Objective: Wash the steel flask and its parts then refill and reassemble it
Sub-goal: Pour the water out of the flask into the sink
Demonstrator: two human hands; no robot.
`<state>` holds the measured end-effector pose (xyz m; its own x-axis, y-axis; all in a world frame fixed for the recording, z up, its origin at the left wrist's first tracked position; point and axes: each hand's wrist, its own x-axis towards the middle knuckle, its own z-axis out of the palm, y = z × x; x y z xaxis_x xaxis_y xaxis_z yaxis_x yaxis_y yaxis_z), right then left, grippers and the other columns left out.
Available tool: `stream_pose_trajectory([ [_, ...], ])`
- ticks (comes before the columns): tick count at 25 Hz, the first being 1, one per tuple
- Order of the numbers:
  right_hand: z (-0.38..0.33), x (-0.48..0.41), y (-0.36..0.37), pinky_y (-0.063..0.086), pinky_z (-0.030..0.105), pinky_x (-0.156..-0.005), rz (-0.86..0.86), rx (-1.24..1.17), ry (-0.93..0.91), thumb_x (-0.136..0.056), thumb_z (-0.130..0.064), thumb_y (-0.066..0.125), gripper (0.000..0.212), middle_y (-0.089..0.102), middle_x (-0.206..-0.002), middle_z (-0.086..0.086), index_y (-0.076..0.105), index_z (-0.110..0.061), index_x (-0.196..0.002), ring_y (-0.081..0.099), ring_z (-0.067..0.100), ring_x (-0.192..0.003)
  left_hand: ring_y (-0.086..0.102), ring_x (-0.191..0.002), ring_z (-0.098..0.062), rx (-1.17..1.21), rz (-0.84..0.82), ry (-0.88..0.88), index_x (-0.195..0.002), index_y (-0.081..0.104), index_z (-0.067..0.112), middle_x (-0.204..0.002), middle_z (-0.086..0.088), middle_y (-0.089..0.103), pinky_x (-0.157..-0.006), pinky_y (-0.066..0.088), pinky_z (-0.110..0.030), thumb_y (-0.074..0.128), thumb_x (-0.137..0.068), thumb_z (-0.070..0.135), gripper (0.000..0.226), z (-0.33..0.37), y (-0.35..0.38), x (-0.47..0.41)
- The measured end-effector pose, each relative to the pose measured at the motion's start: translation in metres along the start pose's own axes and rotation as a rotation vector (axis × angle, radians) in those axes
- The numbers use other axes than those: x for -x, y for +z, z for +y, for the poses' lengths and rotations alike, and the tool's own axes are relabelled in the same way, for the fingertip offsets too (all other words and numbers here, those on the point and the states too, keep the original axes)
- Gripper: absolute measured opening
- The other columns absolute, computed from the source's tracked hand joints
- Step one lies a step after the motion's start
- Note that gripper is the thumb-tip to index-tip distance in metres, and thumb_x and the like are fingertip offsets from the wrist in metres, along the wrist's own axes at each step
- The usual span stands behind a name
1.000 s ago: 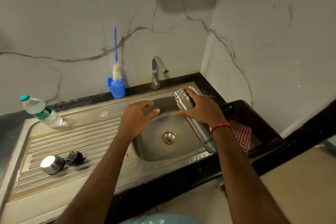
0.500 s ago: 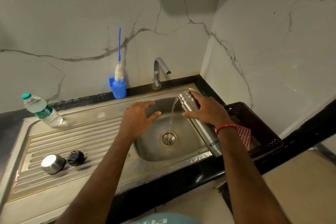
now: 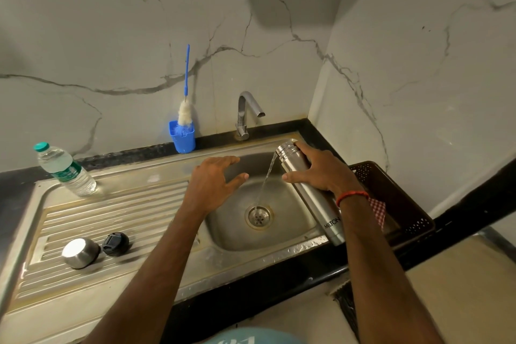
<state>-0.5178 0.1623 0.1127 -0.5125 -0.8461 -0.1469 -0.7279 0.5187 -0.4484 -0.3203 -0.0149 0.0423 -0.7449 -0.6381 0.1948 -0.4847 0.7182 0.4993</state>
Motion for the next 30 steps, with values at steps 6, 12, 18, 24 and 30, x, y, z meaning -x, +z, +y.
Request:
stream_pose_trajectory([
  [6,0.000,0.002,-0.002,0.048,0.042,-0.099,-0.010,-0.023,0.005,-0.082,-0.050,0.075,0.096,0.055,-0.138,0.014,0.021,-0.022,-0.156,0.059,0.029,-0.115,0.054,-0.129,-0.022,0.013,-0.010,0.008,-0.140,0.057,0.025,-0.139,-0.002,0.063,-0.109,0.044,-0.047,0.065,-0.091,0.058,0.060,0.004,0.002,0.000],
  [12,0.005,0.004,-0.003,0.049,0.042,-0.101,-0.013,-0.037,0.011,-0.081,-0.051,0.076,0.099,0.056,-0.138,0.013,0.018,-0.025,-0.157,0.060,0.028,-0.114,0.054,-0.129,-0.024,0.025,-0.024,0.009,-0.141,0.056,0.025,-0.139,-0.004,0.062,-0.109,0.044,-0.050,0.066,-0.091,0.057,0.060,0.008,0.005,0.001],
  [18,0.007,0.003,-0.008,0.049,0.046,-0.101,-0.034,-0.023,0.030,-0.079,-0.053,0.076,0.099,0.053,-0.140,0.013,0.020,-0.026,-0.156,0.057,0.028,-0.116,0.053,-0.130,-0.025,0.015,-0.037,0.008,-0.143,0.055,0.024,-0.141,-0.005,0.061,-0.109,0.043,-0.049,0.065,-0.092,0.057,0.061,0.011,0.008,0.000],
  [24,0.007,0.001,-0.012,0.049,0.048,-0.101,-0.045,-0.009,0.032,-0.077,-0.057,0.077,0.100,0.054,-0.139,0.012,0.022,-0.028,-0.155,0.058,0.028,-0.114,0.052,-0.131,-0.025,0.017,-0.035,0.000,-0.142,0.055,0.026,-0.142,-0.004,0.061,-0.110,0.042,-0.051,0.064,-0.091,0.059,0.061,0.011,0.009,-0.002],
  [30,0.003,-0.001,-0.018,0.050,0.043,-0.098,-0.057,0.026,0.019,-0.080,-0.056,0.074,0.097,0.054,-0.140,0.012,0.023,-0.027,-0.155,0.060,0.027,-0.111,0.051,-0.133,-0.024,0.020,-0.040,-0.003,-0.143,0.055,0.025,-0.143,-0.004,0.060,-0.111,0.041,-0.051,0.064,-0.092,0.058,0.061,0.011,0.008,-0.001],
])
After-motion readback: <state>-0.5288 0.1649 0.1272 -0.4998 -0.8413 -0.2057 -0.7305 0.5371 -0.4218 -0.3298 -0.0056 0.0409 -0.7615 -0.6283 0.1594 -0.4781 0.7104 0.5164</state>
